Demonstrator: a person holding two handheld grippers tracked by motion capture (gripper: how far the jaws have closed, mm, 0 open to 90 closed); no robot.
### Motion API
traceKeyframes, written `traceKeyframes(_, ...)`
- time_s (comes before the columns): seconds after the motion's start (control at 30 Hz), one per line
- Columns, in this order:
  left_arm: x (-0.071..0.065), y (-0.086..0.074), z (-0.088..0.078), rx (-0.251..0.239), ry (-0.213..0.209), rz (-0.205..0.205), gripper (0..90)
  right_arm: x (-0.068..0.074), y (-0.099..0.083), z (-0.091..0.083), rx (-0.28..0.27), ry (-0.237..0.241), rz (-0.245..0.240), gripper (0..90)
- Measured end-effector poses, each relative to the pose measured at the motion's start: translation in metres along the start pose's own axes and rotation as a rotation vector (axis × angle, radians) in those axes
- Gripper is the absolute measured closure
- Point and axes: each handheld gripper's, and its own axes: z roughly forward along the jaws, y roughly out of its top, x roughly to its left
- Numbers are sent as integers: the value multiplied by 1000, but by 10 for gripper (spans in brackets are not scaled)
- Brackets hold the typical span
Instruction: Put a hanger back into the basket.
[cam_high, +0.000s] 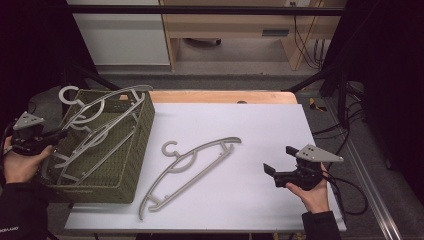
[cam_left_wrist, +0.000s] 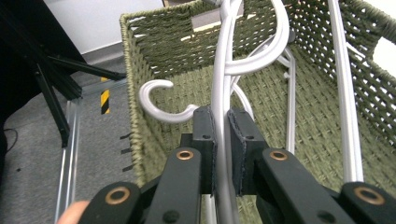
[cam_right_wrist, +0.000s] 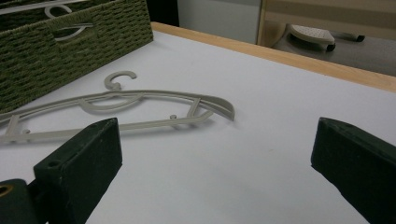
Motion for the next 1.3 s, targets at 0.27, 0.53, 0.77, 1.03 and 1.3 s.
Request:
traceKeyframes(0.27,9,-6,-11,6,3,7,816,0,0,1,1,0,1,21)
traceKeyframes(0.53,14,-10,-12,19,26,12,816,1,0,1,3,-1,1,21)
traceKeyframes(0.77,7,-14,0,41,41,19,816,1,-1,2,7,0,-2,22)
traceKeyframes(1.03,3,-13,6,60,62,33,815,1,-1,3,9,2,-2,22)
traceKeyframes(1.3,-1,-18,10,64,79,27,814,1,-1,3,9,1,-3,22)
